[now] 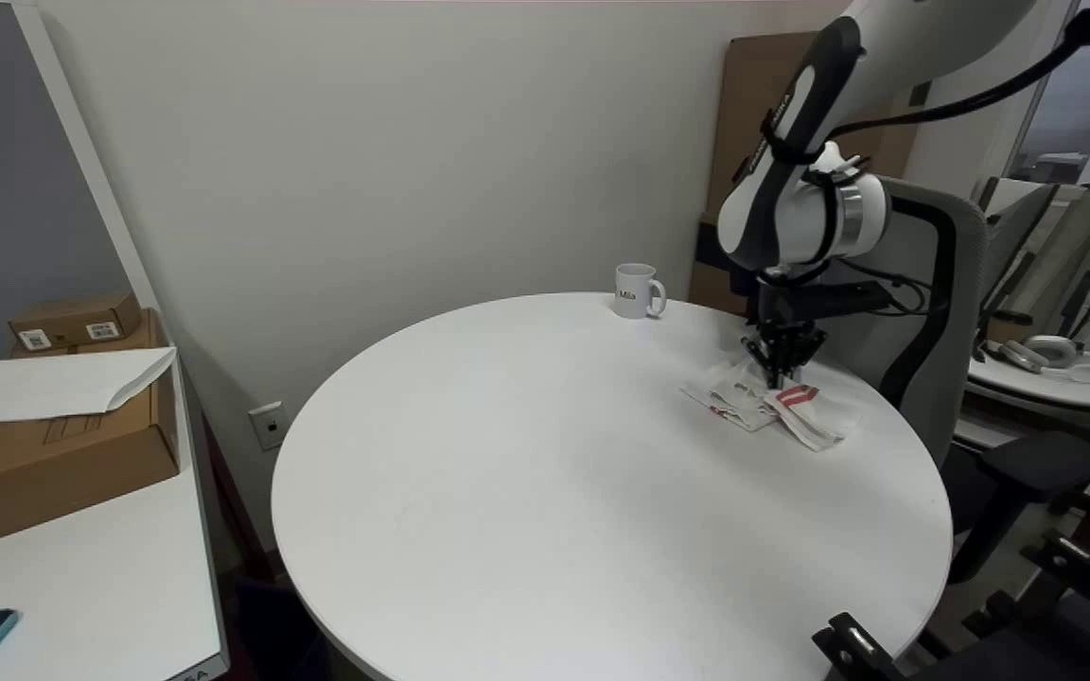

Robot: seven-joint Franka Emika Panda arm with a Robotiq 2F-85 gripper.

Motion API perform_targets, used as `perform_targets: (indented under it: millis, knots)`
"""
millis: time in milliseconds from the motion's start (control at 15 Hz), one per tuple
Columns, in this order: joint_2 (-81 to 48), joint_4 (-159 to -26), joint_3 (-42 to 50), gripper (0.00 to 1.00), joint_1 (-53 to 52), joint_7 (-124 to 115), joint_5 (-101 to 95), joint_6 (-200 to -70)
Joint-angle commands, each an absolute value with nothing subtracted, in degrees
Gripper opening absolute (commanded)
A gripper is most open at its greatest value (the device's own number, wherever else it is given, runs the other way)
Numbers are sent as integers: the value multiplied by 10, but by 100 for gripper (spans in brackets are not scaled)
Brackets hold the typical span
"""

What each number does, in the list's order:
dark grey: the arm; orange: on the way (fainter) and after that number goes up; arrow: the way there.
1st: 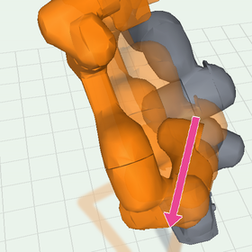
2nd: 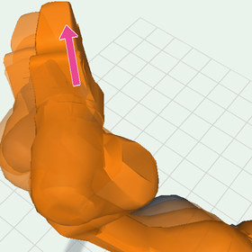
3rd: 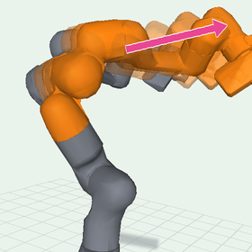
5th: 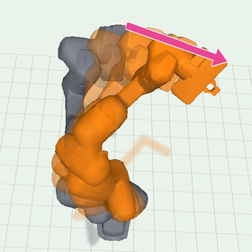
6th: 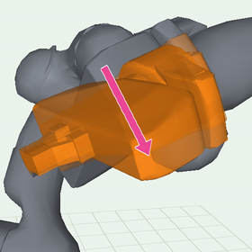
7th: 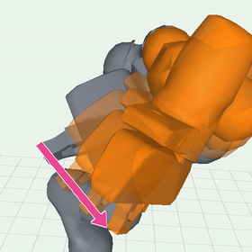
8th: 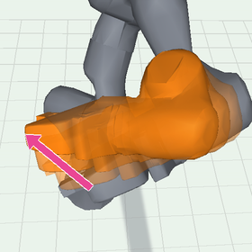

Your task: Use the towel to wipe the table

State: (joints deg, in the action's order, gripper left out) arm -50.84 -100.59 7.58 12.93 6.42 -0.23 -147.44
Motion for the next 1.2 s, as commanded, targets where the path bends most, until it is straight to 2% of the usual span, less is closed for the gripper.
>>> perform_targets:
  millis: [0,467,667,1133]
  knots:
    - [-470,-1092,80,2,151,104,-21,-1491]
    - [-366,-1293,48,2,136,153,-46,-1556]
    - [-359,-1323,21,2,109,143,-46,-1589]
    - [-456,-1171,27,2,2,68,-53,-1562]
